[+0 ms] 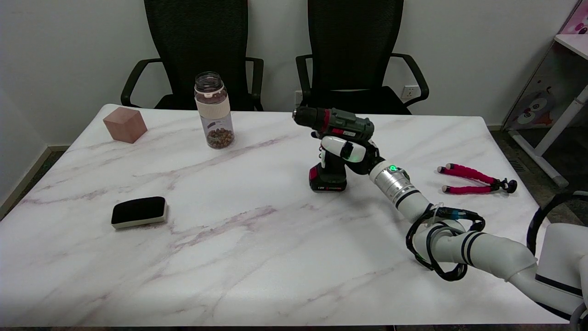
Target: Pick up the power screwdriver.
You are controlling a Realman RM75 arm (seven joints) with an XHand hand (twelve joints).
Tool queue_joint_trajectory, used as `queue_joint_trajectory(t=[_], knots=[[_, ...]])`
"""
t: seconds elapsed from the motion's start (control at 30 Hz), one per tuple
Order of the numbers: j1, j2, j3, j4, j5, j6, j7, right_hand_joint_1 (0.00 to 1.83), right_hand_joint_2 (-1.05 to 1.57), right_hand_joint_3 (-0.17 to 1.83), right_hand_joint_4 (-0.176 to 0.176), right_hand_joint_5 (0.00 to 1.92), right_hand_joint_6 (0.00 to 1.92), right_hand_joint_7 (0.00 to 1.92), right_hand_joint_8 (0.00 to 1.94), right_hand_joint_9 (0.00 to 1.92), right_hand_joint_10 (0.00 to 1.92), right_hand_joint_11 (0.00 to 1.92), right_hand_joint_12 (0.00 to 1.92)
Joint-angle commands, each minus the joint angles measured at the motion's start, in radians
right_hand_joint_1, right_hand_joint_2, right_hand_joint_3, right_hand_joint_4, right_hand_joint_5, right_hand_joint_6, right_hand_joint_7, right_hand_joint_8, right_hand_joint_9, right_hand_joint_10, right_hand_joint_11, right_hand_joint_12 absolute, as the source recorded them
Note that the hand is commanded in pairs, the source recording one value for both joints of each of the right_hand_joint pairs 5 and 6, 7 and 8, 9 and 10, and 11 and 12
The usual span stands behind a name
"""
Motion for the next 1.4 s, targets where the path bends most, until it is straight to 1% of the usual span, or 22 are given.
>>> queue_joint_trajectory(t=[0.03, 0.33, 0.4, 0.47, 0.53, 0.6, 0.63, 0.67, 0.7, 0.8, 1.13, 1.2, 1.23, 1.27, 1.3, 1.33, 1.4], knots=[[0.002, -0.001, 0.001, 0.001, 0.0, -0.002, 0.0, 1.01, 0.15, 1.2, 0.176, 0.64, 0.64, 0.64, 0.64, 1.41, 1.41, 1.32, 1.32], [0.005, -0.001, 0.002, 0.001, 0.0, -0.01, 0.0, 0.99, 0.2, 1.16, 0.176, 0.64, 0.64, 0.64, 0.64, 1.46, 1.46, 1.32, 1.32], [0.006, -0.001, 0.002, 0.001, 0.0, -0.011, 0.0, 0.99, 0.22, 1.12, 0.176, 0.67, 0.67, 0.67, 0.67, 1.46, 1.46, 1.32, 1.32], [0.007, -0.002, 0.002, 0.001, 0.0, -0.012, 0.0, 0.97, 0.23, 1.09, 0.176, 0.72, 0.72, 0.72, 0.72, 1.48, 1.48, 1.32, 1.32], [0.009, -0.003, 0.002, 0.001, 0.0, -0.012, 0.0, 0.99, 0.23, 1.14, 0.176, 0.84, 0.84, 0.84, 0.84, 1.5, 1.5, 1.32, 1.32], [0.009, -0.003, 0.002, 0.001, 0.0, -0.013, 0.0, 0.98, 0.26, 1.18, 0.176, 0.95, 0.95, 0.95, 0.95, 1.51, 1.51, 1.32, 1.32], [0.01, -0.003, 0.002, 0.001, 0.0, -0.013, 0.0, 0.98, 0.28, 1.18, 0.14, 0.99, 0.99, 0.99, 0.99, 1.52, 1.52, 1.32, 1.32], [0.01, -0.003, 0.002, 0.001, 0.0, -0.014, 0.0, 0.97, 0.31, 1.18, 0.012, 1.06, 1.06, 1.06, 1.06, 1.53, 1.53, 1.32, 1.32], [0.01, -0.004, 0.002, 0.001, 0.0, -0.015, 0.0, 0.96, 0.34, 1.17, -0.003, 1.11, 1.11, 1.11, 1.11, 1.54, 1.54, 1.32, 1.32], [0.01, -0.006, 0.002, 0.001, 0.0, -0.015, 0.0, 0.95, 0.36, 1.15, -0.019, 1.17, 1.17, 1.17, 1.17, 1.55, 1.55, 1.32, 1.32], [0.01, -0.01, 0.002, 0.001, 0.0, -0.024, 0.0, 0.95, 0.36, 1.13, -0.038, 1.22, 1.22, 1.22, 1.22, 1.56, 1.56, 1.33, 1.33], [0.011, -0.01, 0.002, 0.001, 0.0, -0.022, 0.0, 0.93, 0.38, 1.13, -0.097, 1.25, 1.25, 1.25, 1.25, 1.56, 1.56, 1.33, 1.33], [0.012, -0.01, 0.002, 0.0, 0.0, -0.02, 0.0, 0.92, 0.41, 1.11, -0.111, 1.29, 1.29, 1.29, 1.29, 1.57, 1.57, 1.33, 1.33], [0.012, -0.01, 0.002, -0.002, 0.0, -0.016, 0.0, 0.91, 0.46, 1.07, -0.099, 1.4, 1.4, 1.4, 1.4, 1.59, 1.59, 1.33, 1.33], [0.012, -0.01, 0.002, -0.004, 0.0, -0.014, 0.0, 0.9, 0.49, 1.04, -0.073, 1.45, 1.45, 1.45, 1.45, 1.6, 1.6, 1.33, 1.33], [0.012, -0.01, 0.002, -0.006, 0.0, -0.013, 0.0, 0.9, 0.53, 1.02, -0.024, 1.53, 1.53, 1.53, 1.53, 1.61, 1.61, 1.33, 1.33], [0.012, -0.01, 0.002, -0.01, 0.0, -0.009, 0.0, 0.89, 0.59, 0.99, 0.004, 1.65, 1.65, 1.65, 1.65, 1.65, 1.65, 1.34, 1.34]])
